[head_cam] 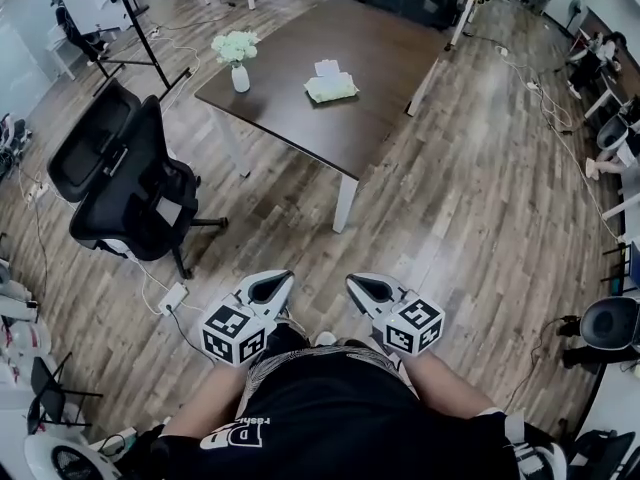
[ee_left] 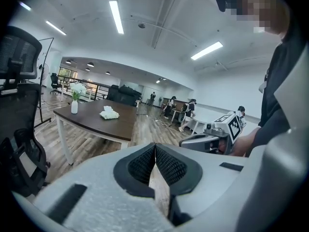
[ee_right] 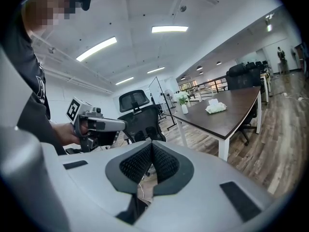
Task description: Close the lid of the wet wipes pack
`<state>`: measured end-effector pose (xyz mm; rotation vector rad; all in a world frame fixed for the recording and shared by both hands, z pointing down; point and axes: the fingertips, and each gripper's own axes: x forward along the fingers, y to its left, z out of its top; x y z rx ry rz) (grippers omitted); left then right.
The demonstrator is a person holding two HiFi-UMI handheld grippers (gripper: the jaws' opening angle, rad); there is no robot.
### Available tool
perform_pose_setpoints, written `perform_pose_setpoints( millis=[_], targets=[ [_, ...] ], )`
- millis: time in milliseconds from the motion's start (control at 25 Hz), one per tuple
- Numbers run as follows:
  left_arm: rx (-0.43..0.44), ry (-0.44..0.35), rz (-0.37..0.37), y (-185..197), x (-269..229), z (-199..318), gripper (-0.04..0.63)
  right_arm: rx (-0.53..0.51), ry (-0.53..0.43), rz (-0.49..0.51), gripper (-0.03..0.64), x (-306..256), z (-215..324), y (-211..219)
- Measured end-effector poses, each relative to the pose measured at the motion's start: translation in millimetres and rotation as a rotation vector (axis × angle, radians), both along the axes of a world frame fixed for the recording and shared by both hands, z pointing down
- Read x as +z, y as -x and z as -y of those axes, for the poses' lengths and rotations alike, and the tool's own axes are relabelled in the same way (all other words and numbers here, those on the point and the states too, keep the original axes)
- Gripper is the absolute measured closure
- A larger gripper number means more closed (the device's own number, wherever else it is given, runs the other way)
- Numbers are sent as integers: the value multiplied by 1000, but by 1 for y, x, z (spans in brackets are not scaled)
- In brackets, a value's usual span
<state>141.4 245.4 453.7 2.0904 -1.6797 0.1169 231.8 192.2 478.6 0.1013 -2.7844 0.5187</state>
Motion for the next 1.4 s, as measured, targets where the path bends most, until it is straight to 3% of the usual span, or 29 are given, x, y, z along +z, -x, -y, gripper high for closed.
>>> perform_pose_setpoints(
  millis=[400, 1120, 1400],
  targets=[
    [52, -31, -13, 52, 2, 62, 577, 64, -16, -17, 612, 3, 51, 44],
    [190, -45, 11, 227, -8, 181, 577, 193, -50, -24, 612, -10, 155, 215],
    [262, -39, 6, 277, -1, 214, 577, 253, -41, -40, 611, -6, 183, 264]
  ],
)
